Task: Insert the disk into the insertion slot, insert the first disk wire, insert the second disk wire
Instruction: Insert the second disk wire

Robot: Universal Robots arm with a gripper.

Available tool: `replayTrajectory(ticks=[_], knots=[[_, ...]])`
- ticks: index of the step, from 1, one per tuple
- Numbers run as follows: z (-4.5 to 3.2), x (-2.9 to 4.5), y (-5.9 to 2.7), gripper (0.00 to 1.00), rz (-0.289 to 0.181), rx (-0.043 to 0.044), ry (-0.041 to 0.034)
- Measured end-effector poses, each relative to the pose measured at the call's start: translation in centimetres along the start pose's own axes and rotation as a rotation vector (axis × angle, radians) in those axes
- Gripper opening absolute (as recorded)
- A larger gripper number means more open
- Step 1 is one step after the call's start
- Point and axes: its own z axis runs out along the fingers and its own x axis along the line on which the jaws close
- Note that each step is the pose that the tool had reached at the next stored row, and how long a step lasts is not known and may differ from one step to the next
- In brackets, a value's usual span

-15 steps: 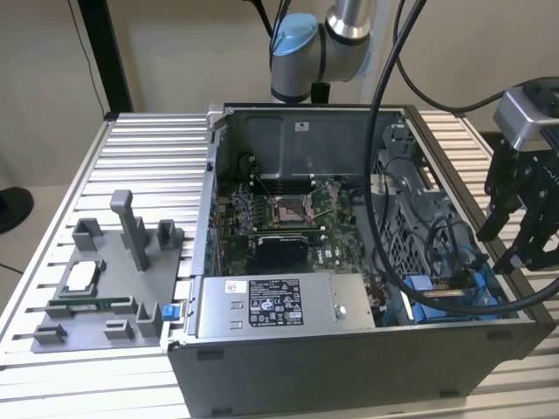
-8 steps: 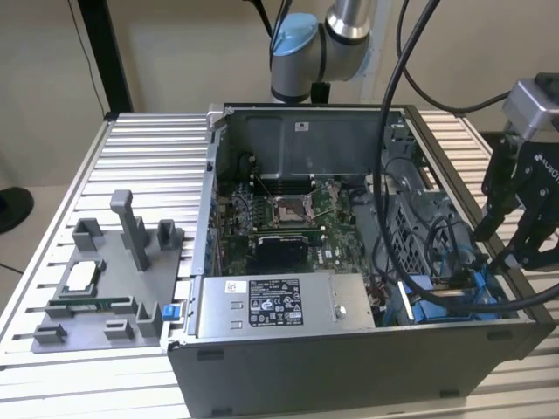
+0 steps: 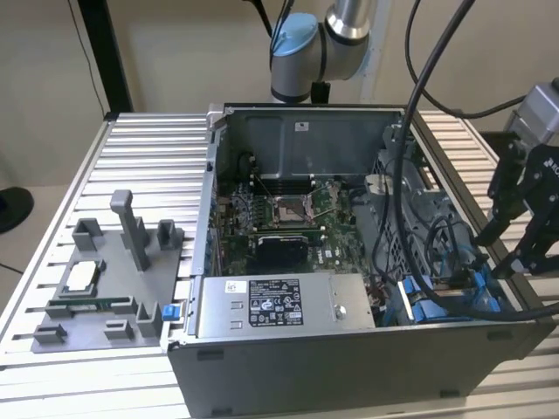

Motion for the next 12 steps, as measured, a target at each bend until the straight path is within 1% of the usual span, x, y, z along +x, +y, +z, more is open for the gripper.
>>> replayTrajectory(ticks=[2, 3, 5, 9, 12], knots=[[0.02, 0.03, 0.0, 1.0, 0.002, -0.0152, -0.0045], [0.04, 0.06, 0.0, 1.0, 0.002, -0.0197, -0.0075], [0.16, 0.16, -0.05, 1.0, 0.001, -0.0225, -0.0137], [0.55, 0.23, -0.26, 1.0, -0.001, -0.0239, -0.0245], [0.57, 0.25, -0.33, 1.0, 0.0, -0.0242, -0.0246]])
